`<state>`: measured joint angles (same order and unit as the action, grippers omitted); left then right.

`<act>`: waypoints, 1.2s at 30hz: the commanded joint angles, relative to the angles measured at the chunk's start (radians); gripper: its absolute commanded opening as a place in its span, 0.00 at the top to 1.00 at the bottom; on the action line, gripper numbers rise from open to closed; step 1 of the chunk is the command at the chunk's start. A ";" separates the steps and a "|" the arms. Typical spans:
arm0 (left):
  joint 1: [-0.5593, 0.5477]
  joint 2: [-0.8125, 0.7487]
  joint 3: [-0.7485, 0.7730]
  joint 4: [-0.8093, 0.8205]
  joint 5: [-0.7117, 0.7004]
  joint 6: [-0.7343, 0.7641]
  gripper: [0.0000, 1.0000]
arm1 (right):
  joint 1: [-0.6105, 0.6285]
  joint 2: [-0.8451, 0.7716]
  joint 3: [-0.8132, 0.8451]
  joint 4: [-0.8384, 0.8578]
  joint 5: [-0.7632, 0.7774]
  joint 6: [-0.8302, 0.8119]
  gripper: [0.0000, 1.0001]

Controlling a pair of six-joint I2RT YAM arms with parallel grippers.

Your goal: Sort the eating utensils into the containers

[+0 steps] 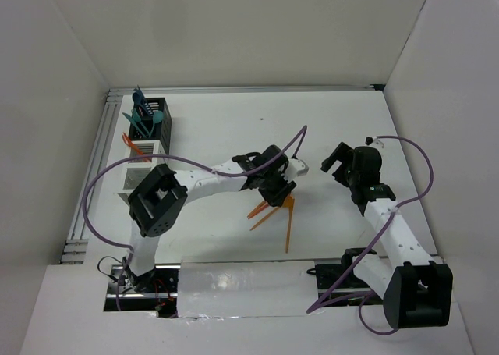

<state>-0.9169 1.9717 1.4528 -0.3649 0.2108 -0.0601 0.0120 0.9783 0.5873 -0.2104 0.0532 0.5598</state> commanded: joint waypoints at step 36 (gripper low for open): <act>0.053 0.037 -0.100 0.099 -0.062 0.028 1.00 | -0.006 -0.041 -0.021 0.026 0.054 0.017 0.00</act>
<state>-0.8845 2.0434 1.3891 -0.2039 0.1513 -0.0296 0.0120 0.9562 0.5667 -0.2092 0.0875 0.5686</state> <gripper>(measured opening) 0.081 0.998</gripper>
